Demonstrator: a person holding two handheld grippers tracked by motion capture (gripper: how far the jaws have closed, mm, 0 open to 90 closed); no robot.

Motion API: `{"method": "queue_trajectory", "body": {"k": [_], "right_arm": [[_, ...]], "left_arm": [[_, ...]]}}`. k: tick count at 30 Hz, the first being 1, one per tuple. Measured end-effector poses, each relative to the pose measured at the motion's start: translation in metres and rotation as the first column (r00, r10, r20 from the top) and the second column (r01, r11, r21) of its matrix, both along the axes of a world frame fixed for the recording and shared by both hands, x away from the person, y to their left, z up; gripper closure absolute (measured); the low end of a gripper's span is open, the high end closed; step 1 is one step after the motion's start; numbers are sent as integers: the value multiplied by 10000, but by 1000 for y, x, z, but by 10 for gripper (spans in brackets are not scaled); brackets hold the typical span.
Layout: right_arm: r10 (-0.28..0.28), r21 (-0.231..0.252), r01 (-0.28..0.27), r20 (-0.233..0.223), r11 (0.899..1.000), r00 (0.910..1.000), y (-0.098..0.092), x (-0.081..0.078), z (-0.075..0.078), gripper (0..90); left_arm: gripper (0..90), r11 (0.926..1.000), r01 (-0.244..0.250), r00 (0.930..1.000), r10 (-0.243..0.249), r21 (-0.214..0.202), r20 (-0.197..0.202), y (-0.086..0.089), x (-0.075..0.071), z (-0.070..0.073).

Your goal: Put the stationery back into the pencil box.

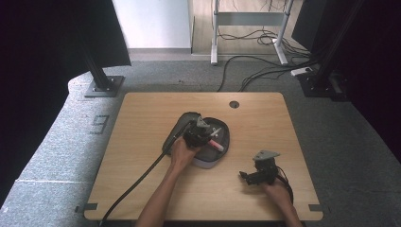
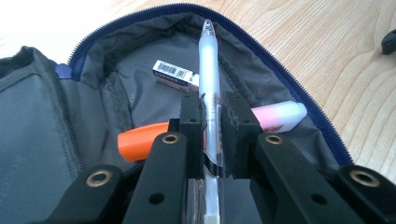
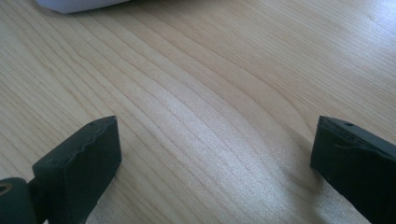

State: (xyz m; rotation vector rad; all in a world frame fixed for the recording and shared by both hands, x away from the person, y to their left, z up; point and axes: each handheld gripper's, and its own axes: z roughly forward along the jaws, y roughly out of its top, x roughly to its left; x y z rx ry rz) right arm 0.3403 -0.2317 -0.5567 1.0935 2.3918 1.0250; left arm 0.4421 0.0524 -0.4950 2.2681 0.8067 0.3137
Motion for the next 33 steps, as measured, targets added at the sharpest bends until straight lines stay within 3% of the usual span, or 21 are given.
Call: {"method": "queue_trajectory", "body": {"k": [5, 19, 33], "right_arm": [[-1, 3, 1, -3, 10000, 10000, 0, 0, 0, 13], [-2, 6, 2, -5, 10000, 10000, 0, 0, 0, 13], [0, 3, 0, -4, 10000, 10000, 0, 0, 0, 13]], "left_arm": [[790, 9999, -49, 10000, 49, 107, -15, -1, 2, -5], [760, 9997, -174, 9998, 174, -162, -1, -1, 6, -9], [575, 9986, -527, 9984, 528, -93, 221, 0, 12, -12]]}}
